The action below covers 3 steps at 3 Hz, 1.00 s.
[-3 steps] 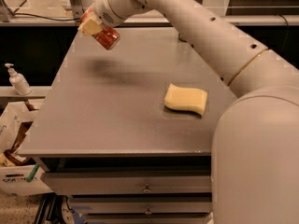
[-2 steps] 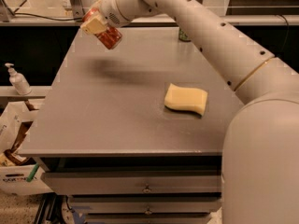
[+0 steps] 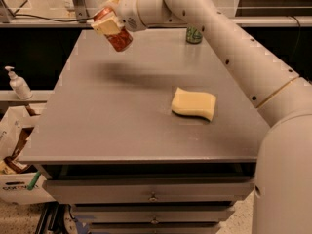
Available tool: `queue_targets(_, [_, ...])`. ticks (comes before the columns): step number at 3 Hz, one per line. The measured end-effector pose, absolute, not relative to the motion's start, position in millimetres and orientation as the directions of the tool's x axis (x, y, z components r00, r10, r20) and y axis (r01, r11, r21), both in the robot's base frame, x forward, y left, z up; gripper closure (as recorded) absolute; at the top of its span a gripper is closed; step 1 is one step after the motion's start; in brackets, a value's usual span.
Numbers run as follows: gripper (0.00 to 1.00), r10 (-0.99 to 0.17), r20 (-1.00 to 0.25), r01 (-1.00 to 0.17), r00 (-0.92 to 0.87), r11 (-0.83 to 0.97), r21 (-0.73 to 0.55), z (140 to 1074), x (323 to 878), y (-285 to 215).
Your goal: Place coke can upright
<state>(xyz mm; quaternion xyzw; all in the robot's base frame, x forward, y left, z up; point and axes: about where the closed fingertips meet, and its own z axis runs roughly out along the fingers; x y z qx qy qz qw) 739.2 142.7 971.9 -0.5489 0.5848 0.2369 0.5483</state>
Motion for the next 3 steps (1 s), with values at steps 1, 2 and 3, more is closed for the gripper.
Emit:
queue_targets(1, [1.0,-0.376,-0.903,-0.901,0.21,0.285,-0.328,973.8,737.9,141.1])
queue_targets(2, [1.0,-0.41,-0.885,-0.9,0.22,0.265,-0.347,969.6,739.7,142.7])
queue_targets(3, [1.0,-0.404,-0.882,-0.888,0.242,0.273,-0.369,968.0,740.6,133.6])
